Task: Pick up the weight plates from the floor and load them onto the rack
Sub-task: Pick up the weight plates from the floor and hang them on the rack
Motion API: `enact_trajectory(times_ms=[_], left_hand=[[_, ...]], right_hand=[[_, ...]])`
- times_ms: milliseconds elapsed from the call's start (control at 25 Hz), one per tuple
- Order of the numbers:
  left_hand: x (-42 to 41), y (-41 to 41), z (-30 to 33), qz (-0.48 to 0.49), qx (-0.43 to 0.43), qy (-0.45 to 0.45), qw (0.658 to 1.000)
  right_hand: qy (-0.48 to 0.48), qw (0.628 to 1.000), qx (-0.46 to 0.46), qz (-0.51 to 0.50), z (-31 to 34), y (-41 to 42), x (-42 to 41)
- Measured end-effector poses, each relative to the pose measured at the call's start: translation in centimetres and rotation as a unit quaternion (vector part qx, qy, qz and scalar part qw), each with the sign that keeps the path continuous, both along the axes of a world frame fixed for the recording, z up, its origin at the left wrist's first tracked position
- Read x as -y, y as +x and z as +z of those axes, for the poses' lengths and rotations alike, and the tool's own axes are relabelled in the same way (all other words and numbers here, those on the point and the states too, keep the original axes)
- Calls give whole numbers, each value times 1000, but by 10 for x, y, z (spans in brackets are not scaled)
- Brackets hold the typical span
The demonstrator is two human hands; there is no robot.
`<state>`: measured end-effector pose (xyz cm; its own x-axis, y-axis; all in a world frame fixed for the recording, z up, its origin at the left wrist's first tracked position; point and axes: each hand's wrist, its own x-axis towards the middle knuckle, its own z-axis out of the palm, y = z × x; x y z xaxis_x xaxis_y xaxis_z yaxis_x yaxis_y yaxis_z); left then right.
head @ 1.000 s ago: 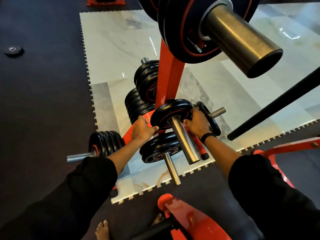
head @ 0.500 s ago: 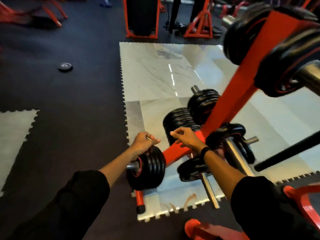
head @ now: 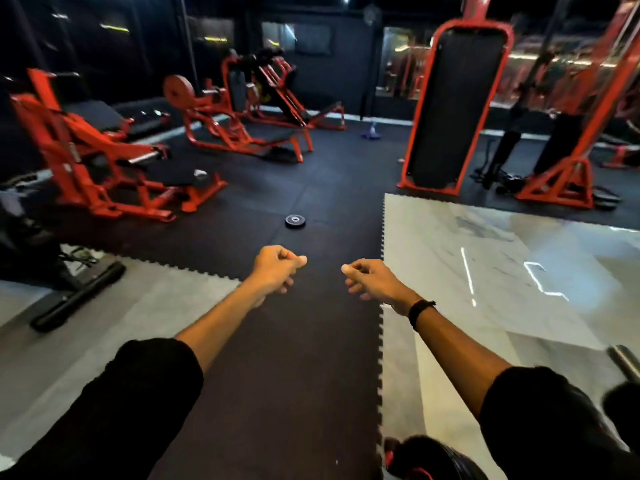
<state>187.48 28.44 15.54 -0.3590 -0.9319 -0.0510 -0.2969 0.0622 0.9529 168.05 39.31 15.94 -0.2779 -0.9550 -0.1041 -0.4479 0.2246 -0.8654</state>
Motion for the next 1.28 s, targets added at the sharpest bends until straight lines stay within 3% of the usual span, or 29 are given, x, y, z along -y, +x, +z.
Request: enact_trajectory(times_ms=[320, 560, 720, 1040, 1280], left_hand=[[194, -34, -23, 13, 3, 23, 1000], [369, -122, 7, 2, 0, 8, 1000], [470, -152, 9, 16, -19, 8, 1000], [710, -231, -83, 62, -55, 75, 994], [879, -309, -127, 59, 10, 155, 986]], right_hand=[[5, 1000, 11, 24, -41, -45, 209], [-30, 999, 16, -16, 11, -156, 391], [-34, 999, 20, -4, 16, -185, 503], [4, 997, 77, -29, -78, -233, 741], [80, 989, 104, -63, -107, -304, 900]])
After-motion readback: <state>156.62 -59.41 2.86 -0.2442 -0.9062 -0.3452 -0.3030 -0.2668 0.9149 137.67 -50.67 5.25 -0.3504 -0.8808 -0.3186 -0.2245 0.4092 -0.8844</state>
